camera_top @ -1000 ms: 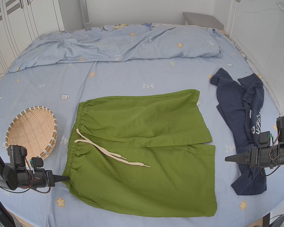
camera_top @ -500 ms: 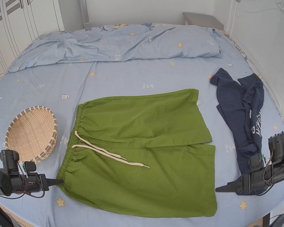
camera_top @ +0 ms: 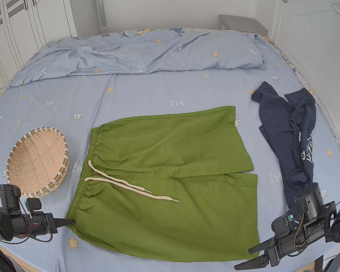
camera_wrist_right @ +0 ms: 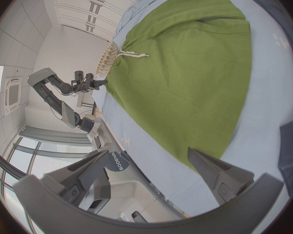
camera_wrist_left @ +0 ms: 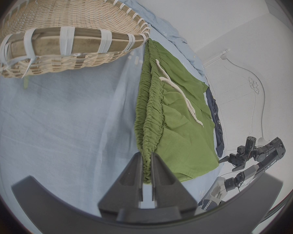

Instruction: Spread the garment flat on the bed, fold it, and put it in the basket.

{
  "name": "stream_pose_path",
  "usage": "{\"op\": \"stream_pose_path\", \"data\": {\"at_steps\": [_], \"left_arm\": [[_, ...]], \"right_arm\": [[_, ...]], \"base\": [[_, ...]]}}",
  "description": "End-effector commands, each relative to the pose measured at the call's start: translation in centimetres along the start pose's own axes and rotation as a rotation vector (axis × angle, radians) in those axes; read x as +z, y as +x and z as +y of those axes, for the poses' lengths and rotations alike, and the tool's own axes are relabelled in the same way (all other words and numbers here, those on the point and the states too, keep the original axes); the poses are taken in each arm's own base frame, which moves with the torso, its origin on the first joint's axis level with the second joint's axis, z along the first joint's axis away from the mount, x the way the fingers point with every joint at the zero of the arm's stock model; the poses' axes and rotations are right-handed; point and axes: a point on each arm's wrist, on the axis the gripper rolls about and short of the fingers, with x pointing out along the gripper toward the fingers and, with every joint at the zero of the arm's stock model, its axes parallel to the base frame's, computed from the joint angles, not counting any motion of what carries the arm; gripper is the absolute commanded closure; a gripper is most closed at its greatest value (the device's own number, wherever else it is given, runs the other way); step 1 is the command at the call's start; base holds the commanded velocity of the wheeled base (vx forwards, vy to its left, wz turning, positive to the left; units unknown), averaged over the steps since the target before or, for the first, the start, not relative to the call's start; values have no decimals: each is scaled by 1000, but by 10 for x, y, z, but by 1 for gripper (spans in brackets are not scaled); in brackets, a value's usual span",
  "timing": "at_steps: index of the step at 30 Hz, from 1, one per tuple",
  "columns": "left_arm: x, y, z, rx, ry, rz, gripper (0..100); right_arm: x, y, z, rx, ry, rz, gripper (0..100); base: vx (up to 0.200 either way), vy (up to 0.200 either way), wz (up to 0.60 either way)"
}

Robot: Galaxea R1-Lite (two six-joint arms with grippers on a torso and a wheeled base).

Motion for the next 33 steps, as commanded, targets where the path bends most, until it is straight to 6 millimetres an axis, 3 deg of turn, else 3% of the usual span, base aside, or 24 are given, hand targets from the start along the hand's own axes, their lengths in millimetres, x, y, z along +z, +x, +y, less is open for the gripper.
{"op": "stream_pose_path", "data": {"at_steps": [1, 8, 16, 24, 33], "left_arm": [[0, 0, -1, -4, 9, -2, 100], [2, -1, 1, 3, 7, -13, 100], [3, 0, 3, 7, 4, -16, 100], [4, 0, 3, 7, 10, -22, 100], [3, 0, 2, 5, 10, -18, 100]], "right_arm": [[-10, 27, -18, -13, 52, 93, 0], [-13, 35, -28, -22, 61, 77, 0], [-8, 21, -45, -63, 129, -13, 0], [-5, -18, -31, -85, 106, -161, 0], [-23, -32, -16, -65, 137, -101, 0]], "base": [[0, 0, 0], [0, 0, 0], [0, 0, 0], [0, 0, 0], [0, 0, 0]]}}
